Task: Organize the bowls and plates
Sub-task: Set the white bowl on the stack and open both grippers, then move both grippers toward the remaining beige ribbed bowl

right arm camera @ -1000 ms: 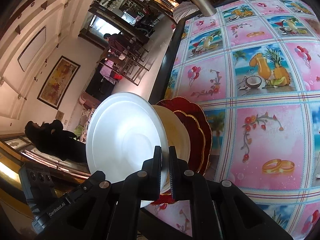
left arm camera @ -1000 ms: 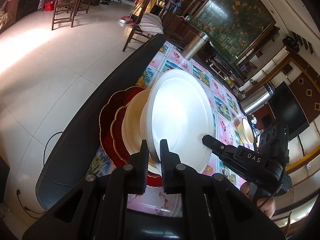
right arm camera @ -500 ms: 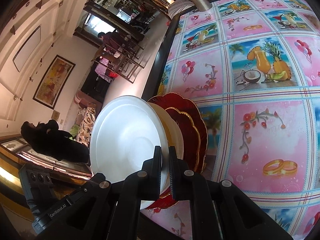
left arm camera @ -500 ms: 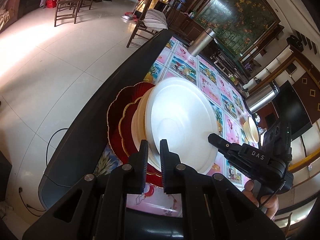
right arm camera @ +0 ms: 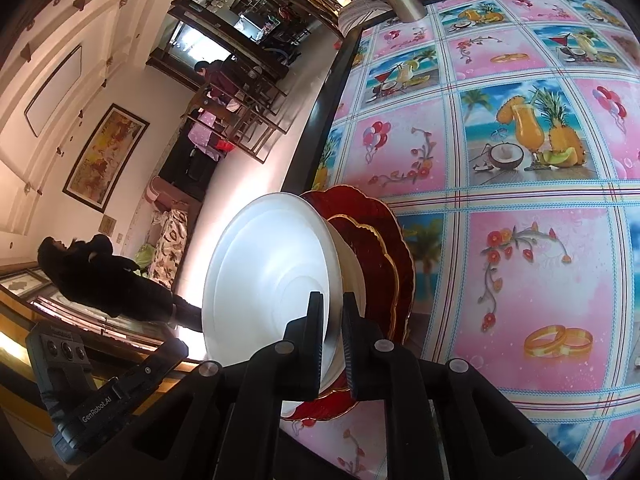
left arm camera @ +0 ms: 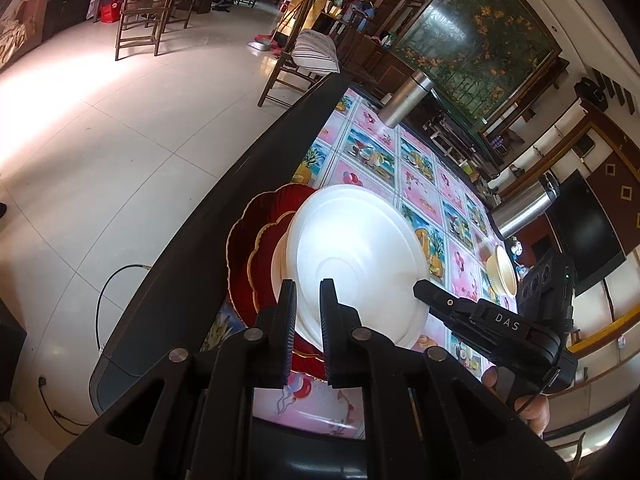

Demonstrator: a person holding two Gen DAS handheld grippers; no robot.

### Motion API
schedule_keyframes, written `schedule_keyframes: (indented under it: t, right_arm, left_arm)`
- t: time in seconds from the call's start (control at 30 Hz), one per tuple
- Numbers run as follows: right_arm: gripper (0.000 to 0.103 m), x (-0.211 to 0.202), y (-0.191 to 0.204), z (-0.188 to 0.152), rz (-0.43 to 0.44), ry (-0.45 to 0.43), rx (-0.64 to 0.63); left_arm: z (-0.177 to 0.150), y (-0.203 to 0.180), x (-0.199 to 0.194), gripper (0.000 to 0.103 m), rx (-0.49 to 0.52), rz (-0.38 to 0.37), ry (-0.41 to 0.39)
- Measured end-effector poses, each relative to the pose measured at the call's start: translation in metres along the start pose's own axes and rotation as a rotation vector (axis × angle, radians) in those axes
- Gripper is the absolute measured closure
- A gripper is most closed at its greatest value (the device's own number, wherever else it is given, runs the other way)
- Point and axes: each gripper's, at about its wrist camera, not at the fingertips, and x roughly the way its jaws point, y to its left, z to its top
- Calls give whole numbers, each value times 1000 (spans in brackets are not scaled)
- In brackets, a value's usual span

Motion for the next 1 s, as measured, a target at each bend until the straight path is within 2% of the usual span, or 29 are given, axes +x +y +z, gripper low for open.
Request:
schedule_keyframes:
  t: [0.07,0.13,0.37,0.6,1.0]
  right_arm:
    - [75,-4,-1,1,2,-11,1]
    - [70,-12,-3,2,-1,-38,0]
    - [70,-39,-14,9,11,-95,14]
    - [70,-55,-51,12,2,-107,86]
    - [69,-128,-148,21,-41,-231,231]
  left_arm:
    - [1,-4,0,95,11,-6,-1]
    - [1,-8,0,95,23,-9,1]
    - [-3,-35,4,95,82,-30,24]
    - [-20,-86,26,95,195,-67,92]
    - [-66,-202,106,92,409,-124,322]
